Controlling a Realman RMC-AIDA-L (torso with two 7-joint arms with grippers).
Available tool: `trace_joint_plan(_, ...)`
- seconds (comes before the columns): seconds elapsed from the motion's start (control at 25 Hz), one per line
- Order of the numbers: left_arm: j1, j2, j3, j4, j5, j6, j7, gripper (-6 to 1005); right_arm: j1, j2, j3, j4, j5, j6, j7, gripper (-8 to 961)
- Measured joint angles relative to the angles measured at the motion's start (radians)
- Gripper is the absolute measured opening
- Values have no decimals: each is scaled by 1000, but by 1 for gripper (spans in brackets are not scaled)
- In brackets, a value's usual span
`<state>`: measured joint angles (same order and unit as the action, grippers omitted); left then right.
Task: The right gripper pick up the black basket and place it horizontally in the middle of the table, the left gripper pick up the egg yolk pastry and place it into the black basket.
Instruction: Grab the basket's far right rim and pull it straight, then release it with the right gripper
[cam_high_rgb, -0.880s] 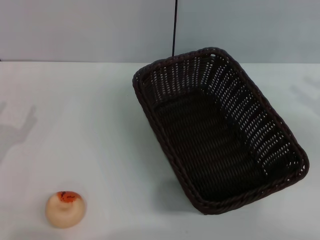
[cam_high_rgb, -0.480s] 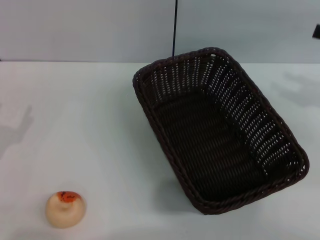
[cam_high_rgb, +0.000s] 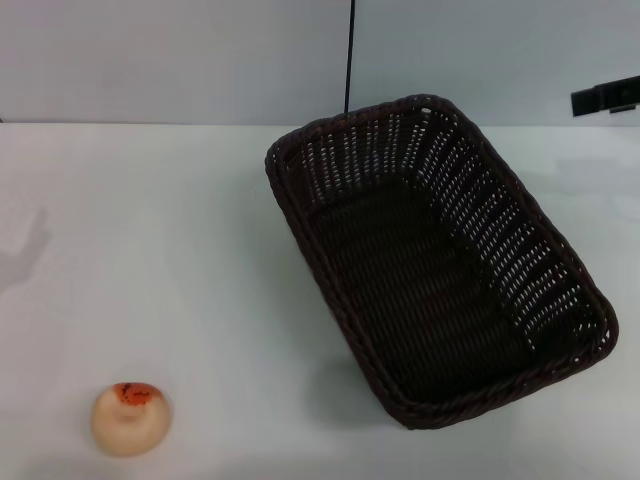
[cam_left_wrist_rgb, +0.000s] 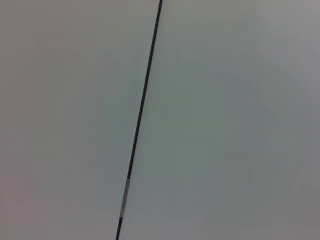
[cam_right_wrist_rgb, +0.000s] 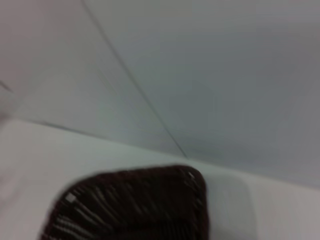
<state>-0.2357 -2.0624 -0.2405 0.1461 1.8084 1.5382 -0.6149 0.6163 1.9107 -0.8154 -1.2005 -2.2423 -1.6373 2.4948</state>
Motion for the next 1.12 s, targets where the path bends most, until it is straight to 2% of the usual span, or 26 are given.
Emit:
trace_joint_plan(0.04, -2, 0, -4, 0, 0, -2, 0, 811, 64, -1, -10, 31, -105, -14, 52, 730)
trace_joint_plan(0.12, -4, 1, -7, 0, 0, -6, 0, 811, 89, -2, -14, 52, -138, -21, 72, 730)
trace_joint_plan(0.24, -13, 1, -12, 0, 0, -22, 0, 810, 192, -7, -32, 169, -214, -45, 112, 730)
trace_joint_plan(0.36, -17, 1, -15, 1, 0, -30, 0, 810, 230, 2, -42, 218, -246, -40, 115, 730)
trace_joint_plan(0.4, -18, 2, -17, 1, 0, -31, 0, 810, 245, 8, -44, 237, -264, -34, 116, 730)
trace_joint_plan(0.44, -19, 2, -19, 1, 0, -30, 0, 810, 278, 23, -45, 276, -313, -25, 120, 730)
trace_joint_plan(0.48, -21, 2, -23, 2, 0, -29, 0, 810, 278, 23, -45, 276, -313, -25, 120, 730)
trace_joint_plan(0.52, -22, 2, -25, 2, -1, -28, 0, 810, 303, 39, -51, 299, -354, -18, 134, 730)
trace_joint_plan(0.56, -24, 2, -28, 3, -1, -28, 0, 810, 303, 39, -51, 299, -354, -18, 134, 729)
trace_joint_plan(0.6, -26, 3, -28, 4, -1, -28, 0, 810, 311, 47, -61, 304, -374, -15, 147, 729)
trace_joint_plan(0.64, -28, 3, -29, 4, -1, -29, 0, 810, 324, 65, -83, 309, -406, -8, 170, 729)
trace_joint_plan(0.68, -29, 3, -29, 4, -1, -30, 0, 809, 324, 65, -83, 309, -406, -8, 170, 729)
trace_joint_plan(0.88, -33, 4, -28, 0, -2, -30, 0, 809, 344, 108, -116, 317, -458, 24, 199, 729)
trace_joint_plan(0.92, -34, 4, -28, 0, -2, -31, 0, 809, 346, 129, -126, 320, -493, 59, 211, 729)
trace_joint_plan(1.12, -39, 2, -27, 0, -2, -36, 0, 809, 368, 144, -140, 395, -534, 116, 222, 730)
